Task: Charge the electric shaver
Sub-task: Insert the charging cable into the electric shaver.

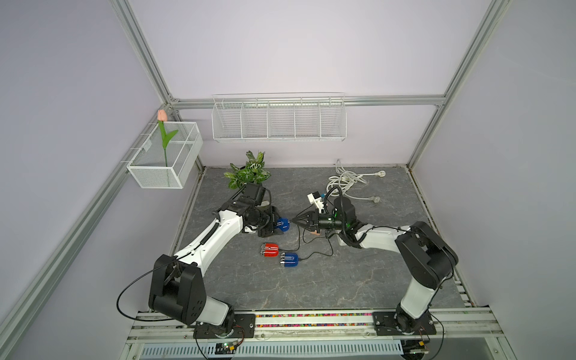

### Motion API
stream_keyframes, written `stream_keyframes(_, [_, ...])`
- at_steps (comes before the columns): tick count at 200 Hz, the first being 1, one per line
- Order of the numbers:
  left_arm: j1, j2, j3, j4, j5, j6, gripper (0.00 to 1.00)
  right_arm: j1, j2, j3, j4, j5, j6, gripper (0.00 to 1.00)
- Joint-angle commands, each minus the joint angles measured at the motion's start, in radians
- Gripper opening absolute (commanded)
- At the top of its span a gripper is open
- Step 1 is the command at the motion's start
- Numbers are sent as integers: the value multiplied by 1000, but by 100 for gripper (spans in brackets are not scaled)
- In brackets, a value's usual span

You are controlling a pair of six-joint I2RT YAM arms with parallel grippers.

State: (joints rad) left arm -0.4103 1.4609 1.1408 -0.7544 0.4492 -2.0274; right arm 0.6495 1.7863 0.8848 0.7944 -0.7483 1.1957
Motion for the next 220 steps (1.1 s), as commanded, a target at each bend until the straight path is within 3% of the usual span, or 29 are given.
stream_keyframes(1, [-1,1,37,16,41,-62,0,14,9,0,17,-14,-7,7])
stream_keyframes(220, [-2,25,61,28,63,-55,0,15,48,-38,75,-4,21,7])
